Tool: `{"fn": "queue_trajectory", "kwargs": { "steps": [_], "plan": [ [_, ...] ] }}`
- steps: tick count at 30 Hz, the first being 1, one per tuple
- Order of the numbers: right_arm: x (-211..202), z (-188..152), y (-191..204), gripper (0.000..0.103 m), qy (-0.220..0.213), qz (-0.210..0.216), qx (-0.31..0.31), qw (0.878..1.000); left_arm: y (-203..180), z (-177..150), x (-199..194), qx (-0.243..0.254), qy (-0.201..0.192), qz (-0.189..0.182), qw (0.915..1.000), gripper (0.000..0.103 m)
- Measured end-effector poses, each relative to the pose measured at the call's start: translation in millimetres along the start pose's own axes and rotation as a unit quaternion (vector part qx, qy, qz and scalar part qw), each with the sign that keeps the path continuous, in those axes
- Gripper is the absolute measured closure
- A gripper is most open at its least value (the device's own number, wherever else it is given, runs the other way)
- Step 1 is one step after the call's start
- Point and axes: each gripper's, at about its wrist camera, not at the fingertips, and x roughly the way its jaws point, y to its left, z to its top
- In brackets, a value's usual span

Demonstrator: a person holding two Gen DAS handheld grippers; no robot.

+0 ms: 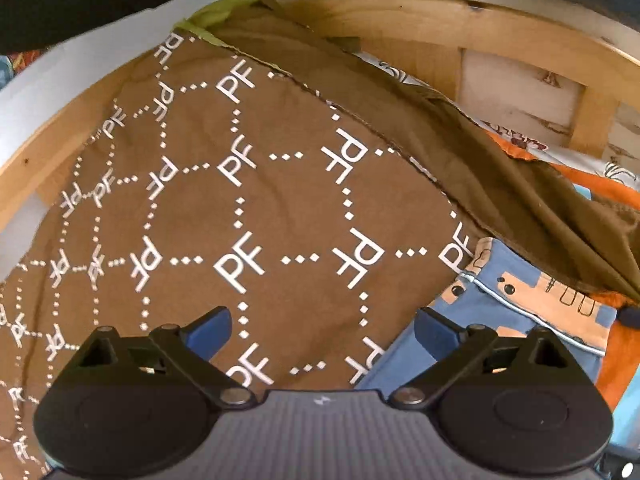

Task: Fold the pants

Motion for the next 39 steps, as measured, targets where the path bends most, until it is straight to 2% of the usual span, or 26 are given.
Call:
{"fn": "queue_trajectory", "kwargs": {
  "steps": [6, 9, 10, 11, 13, 16, 18, 20, 21, 23, 24, 26, 27, 29, 31, 32, 34, 36, 38, 39],
  "plan": [
    [1.7, -1.5, -7.1, 0.015, 0.011, 0.002, 0.051, 0.999, -13.5, 0.5, 16.3, 0.029, -0.004, -0.024, 0.9993, 0.004],
    [7.7, -3.9, -15.7, 0.014, 0.038, 0.03, 0.096, 0.994, -23.0, -0.2, 25.8, 0.048, 0.005, -0.026, 0.9985, 0.004],
    [10.8, -4.6, -17.3, 0.011, 0.043, 0.038, 0.103, 0.993, -25.1, 0.0, 29.1, 0.052, 0.009, -0.024, 0.9983, 0.004],
    [13.0, -5.1, -18.0, 0.005, 0.043, 0.044, 0.107, 0.992, -25.9, 1.1, 32.1, 0.051, 0.014, -0.024, 0.9983, 0.004],
    [18.2, -3.1, -20.1, 0.002, 0.037, 0.059, 0.126, 0.99, -23.7, 4.0, 35.9, 0.039, 0.022, -0.027, 0.9986, 0.003],
    [20.1, -1.5, -25.6, 0.005, 0.016, 0.069, 0.158, 0.985, -18.6, 8.5, 37.9, 0.021, 0.03, -0.033, 0.9988, 0.003],
    [15.7, -4.2, -30.3, 0.013, 0.001, 0.066, 0.185, 0.98, -15.7, 10.3, 35.9, 0.013, 0.033, -0.035, 0.9988, 0.003],
    [10.1, -6.8, -38.2, 0.03, -0.011, 0.061, 0.215, 0.975, -11.9, 10.7, 31.9, 0.003, 0.032, -0.036, 0.9988, 0.003],
    [7.7, -9.1, -42.8, 0.035, -0.019, 0.058, 0.236, 0.97, -7.9, 9.2, 28.7, -0.007, 0.03, -0.035, 0.9989, 0.003],
    [5.5, -12.6, -51.5, 0.062, -0.026, 0.047, 0.268, 0.962, -0.7, 8.9, 21.3, -0.032, 0.028, -0.041, 0.9982, 0.007],
    [5.1, -14.1, -54.6, 0.068, -0.027, 0.041, 0.278, 0.959, 3.7, 9.1, 16.8, -0.05, 0.03, -0.049, 0.9971, 0.011],
    [3.2, -15.9, -57.6, 0.087, -0.03, 0.033, 0.282, 0.958, 12.3, 9.5, 7.9, -0.088, 0.041, -0.066, 0.9931, 0.017],
    [1.7, -14.3, -54.5, 0.087, -0.033, 0.028, 0.267, 0.963, 15.5, 10.0, 4.8, -0.105, 0.05, -0.072, 0.9907, 0.019],
    [-3.9, -8.0, -37.1, 0.088, -0.045, 0.012, 0.199, 0.979, 23.7, 11.7, -1.8, -0.143, 0.066, -0.1, 0.9825, 0.02],
    [-8.6, -1.3, -3.7, 0.088, -0.064, -0.017, 0.07, 0.995, 31.0, 14.2, -5.9, -0.176, 0.076, -0.121, 0.9739, 0.021],
    [-8.9, -0.5, 14.4, 0.088, -0.07, -0.032, 0.0, 0.997, 30.9, 15.9, -7.0, -0.192, 0.084, -0.134, 0.9686, 0.021],
    [-8.3, -8.4, 46.0, 0.088, -0.077, -0.049, -0.115, 0.989, 31.3, 19.5, -6.6, -0.217, 0.1, -0.164, 0.9571, 0.021],
    [-6.2, -17.1, 64.5, 0.088, -0.074, -0.053, -0.183, 0.979, 30.3, 23.0, -5.7, -0.235, 0.113, -0.186, 0.9472, 0.021],
    [-4.6, -22.0, 74.4, 0.088, -0.07, -0.053, -0.218, 0.972, 26.1, 28.7, -3.7, -0.246, 0.122, -0.196, 0.9415, 0.02],
    [-4.0, -23.1, 76.3, 0.088, -0.069, -0.054, -0.227, 0.97, 23.1, 31.4, -2.9, -0.244, 0.124, -0.198, 0.9413, 0.019]
  ]
}}
